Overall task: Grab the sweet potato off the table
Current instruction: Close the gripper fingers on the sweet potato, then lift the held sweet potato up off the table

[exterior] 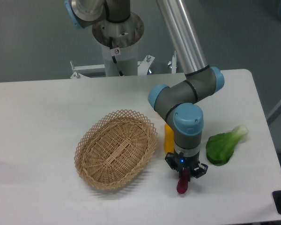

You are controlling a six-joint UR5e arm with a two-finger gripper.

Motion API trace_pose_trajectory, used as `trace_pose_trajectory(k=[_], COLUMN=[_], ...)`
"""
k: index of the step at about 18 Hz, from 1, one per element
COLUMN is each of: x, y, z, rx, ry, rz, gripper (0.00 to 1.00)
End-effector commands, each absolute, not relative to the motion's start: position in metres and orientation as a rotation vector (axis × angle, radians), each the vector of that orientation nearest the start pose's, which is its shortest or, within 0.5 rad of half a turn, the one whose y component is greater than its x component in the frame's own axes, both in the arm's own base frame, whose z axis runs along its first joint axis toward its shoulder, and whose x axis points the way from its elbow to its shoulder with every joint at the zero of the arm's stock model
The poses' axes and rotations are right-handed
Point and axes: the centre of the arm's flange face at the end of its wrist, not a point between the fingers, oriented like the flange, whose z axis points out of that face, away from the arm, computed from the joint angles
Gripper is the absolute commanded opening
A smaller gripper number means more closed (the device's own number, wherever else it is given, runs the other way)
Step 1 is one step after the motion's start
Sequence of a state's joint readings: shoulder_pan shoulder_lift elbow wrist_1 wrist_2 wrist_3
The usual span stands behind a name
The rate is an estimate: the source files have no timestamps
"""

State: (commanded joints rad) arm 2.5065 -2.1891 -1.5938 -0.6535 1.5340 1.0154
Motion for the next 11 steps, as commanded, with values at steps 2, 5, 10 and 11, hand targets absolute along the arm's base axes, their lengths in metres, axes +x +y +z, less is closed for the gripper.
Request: trace_pose_trajectory(k=[2, 5, 10, 11], x=[-0.470, -0.471, -0.471, -0.472], y=[0.515, 0.514, 0.513, 0.512], z=[0.213, 0.218, 0.237, 0.244], rx=[-2.929, -2.925, -2.910, -2.904], ry=[0.166, 0.175, 0.243, 0.256], rz=[0.322, 0.330, 0.354, 0.370], gripper=[0.25, 0.25, 0.25, 0.25])
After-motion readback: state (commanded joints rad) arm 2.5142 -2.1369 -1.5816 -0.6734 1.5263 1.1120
